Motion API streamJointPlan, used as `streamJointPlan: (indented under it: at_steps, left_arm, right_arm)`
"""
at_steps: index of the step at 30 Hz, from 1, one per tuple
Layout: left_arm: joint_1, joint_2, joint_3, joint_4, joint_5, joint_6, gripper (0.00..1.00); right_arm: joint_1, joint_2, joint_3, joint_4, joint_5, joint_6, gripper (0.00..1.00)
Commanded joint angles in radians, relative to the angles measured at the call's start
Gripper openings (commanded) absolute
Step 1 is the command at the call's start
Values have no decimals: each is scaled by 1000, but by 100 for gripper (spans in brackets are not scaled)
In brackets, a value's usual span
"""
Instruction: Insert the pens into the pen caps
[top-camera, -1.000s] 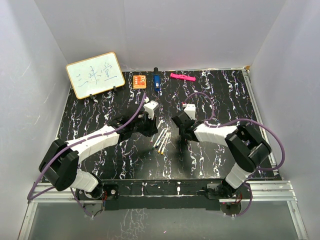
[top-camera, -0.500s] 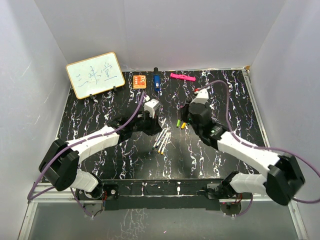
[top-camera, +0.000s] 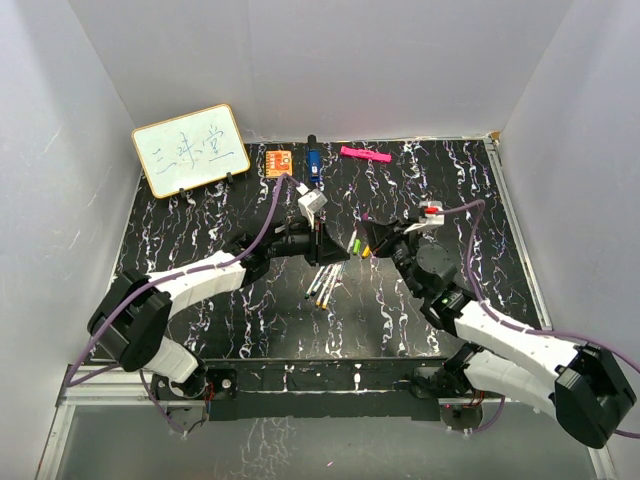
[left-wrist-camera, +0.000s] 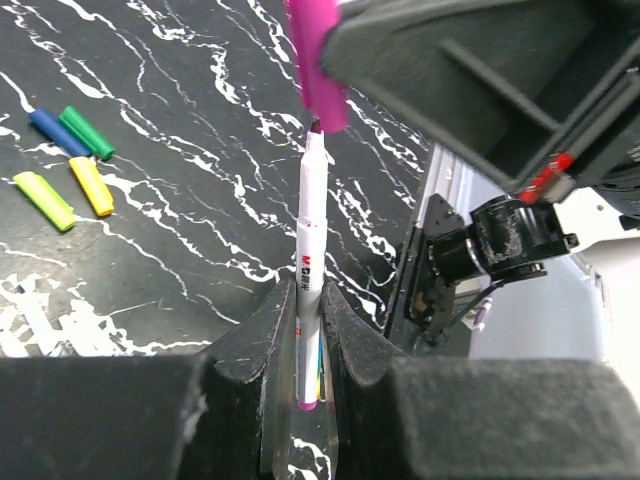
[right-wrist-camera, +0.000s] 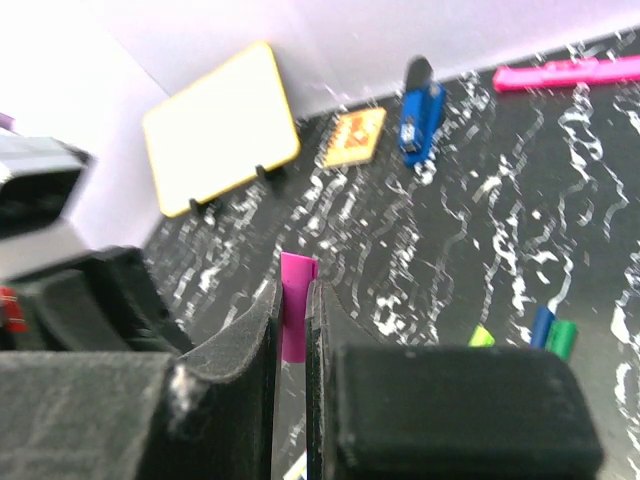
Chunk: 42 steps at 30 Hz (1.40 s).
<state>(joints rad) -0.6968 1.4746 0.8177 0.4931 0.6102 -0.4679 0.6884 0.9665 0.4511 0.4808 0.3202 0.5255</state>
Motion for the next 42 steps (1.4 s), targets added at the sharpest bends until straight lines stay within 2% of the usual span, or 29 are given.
streamJointPlan:
  at_steps: [1, 14, 42]
  left_arm:
    - [-4, 10, -16, 119, 83, -66, 0]
    - [-4, 4, -16, 156, 93, -98, 0]
    - [-4, 7, -44, 274, 191, -156, 0]
  right_arm:
    - [4, -58, -22, 256, -24, 22, 0]
    - [5, -56, -94, 428, -75, 53, 0]
    - [4, -4, -116, 472, -41, 22, 0]
